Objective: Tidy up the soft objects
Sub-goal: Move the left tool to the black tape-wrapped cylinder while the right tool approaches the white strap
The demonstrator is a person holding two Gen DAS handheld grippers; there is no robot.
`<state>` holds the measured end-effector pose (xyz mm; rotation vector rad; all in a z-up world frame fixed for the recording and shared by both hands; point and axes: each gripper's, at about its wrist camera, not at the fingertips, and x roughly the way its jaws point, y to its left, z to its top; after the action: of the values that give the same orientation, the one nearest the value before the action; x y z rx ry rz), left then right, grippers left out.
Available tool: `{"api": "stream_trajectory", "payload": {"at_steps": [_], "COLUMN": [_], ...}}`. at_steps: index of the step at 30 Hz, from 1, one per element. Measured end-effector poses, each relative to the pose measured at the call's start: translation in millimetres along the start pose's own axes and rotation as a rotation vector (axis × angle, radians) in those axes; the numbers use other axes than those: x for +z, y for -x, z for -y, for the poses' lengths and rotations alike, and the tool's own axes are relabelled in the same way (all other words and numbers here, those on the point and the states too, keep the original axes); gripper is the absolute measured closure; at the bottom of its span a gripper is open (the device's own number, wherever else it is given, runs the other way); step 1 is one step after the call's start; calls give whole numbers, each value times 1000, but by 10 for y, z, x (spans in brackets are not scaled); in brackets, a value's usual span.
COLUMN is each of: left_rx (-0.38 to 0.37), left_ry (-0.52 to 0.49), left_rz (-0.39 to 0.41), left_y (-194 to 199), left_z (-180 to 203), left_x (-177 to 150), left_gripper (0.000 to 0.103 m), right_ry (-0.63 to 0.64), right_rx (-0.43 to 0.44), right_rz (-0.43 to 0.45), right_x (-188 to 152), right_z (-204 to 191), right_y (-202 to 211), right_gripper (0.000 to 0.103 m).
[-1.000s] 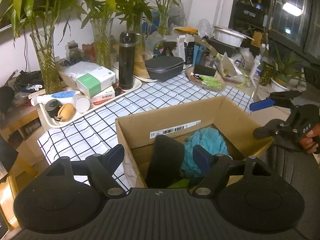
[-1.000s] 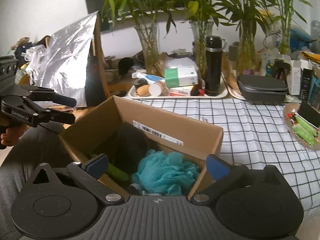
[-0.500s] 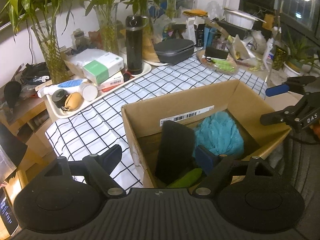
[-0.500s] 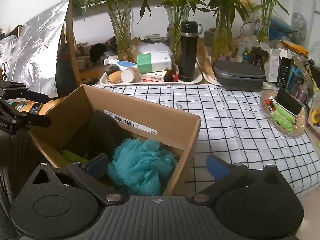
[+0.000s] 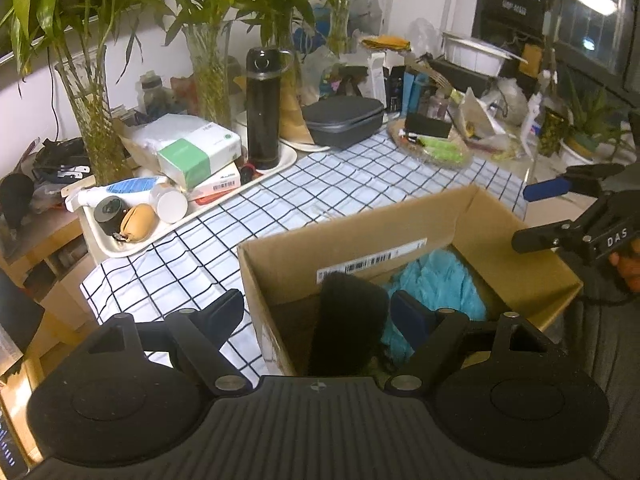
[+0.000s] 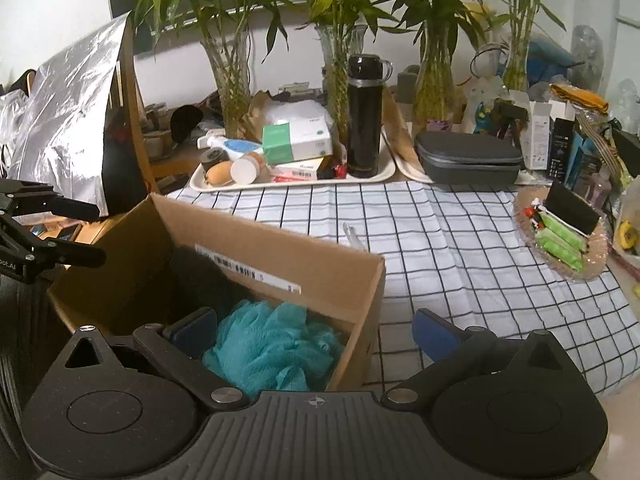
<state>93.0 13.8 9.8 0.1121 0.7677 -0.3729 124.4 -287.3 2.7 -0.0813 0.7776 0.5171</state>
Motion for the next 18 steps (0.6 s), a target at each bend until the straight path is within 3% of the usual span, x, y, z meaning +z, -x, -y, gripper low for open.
{"api": "stream_trajectory", "payload": {"at_steps": [18], "left_rx": [-21], "left_ry": [75], "left_rz": [89], "left_y": [-123], "left_z": [-315], "left_x": [357], "left_gripper": [22], "right_ry": [-43], "right_rx": [1], "right_rz": [42], "right_x": [311], "right_z": [246], "right_y": [-291], "right_gripper": [0]}}
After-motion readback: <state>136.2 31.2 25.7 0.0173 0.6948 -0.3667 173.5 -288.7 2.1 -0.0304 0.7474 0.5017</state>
